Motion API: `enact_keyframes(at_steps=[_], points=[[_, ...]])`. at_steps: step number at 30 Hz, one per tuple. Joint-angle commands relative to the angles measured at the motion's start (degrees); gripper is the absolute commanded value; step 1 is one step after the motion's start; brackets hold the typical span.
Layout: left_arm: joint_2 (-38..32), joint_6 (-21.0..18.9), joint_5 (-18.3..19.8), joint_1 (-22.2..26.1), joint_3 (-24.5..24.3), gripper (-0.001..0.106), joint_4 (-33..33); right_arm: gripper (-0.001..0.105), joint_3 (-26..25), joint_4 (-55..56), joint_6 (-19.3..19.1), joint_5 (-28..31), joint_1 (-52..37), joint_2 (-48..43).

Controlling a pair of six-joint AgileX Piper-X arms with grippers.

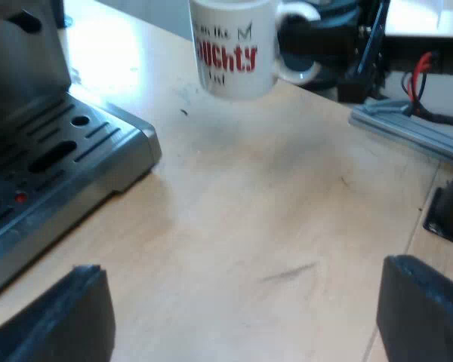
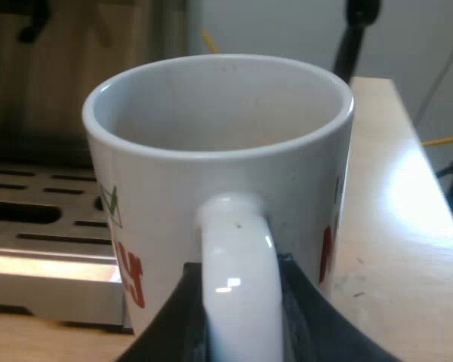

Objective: Remove mug from coffee machine

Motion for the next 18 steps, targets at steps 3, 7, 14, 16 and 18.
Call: enact_keyframes(at_steps=[3, 7, 14, 16, 18], points=[[2.5, -0.4, 1.8, -0.3, -0.2, 0.073, -2.4, 0.0, 0.2, -2.3, 0.0, 3.7, -0.1, -0.7], [3.6, -0.6, 2.7, -0.3, -0.2, 0.073, -4.6, 0.0, 2.5, -3.1, 1.1, 6.4, -0.1, -0.7], [3.7, -2.0, 4.3, -0.3, -0.2, 0.073, -4.9, 0.0, 5.6, -3.2, 3.0, 6.5, -0.6, -0.7], [3.7, -2.0, 4.3, -0.3, -0.2, 0.073, -4.9, 0.0, 5.9, -3.2, 3.0, 6.5, -1.6, -0.7], [3.7, -2.0, 4.3, -0.3, -0.2, 0.073, -4.9, 0.0, 5.9, -3.3, 3.0, 6.3, -4.6, -0.6]])
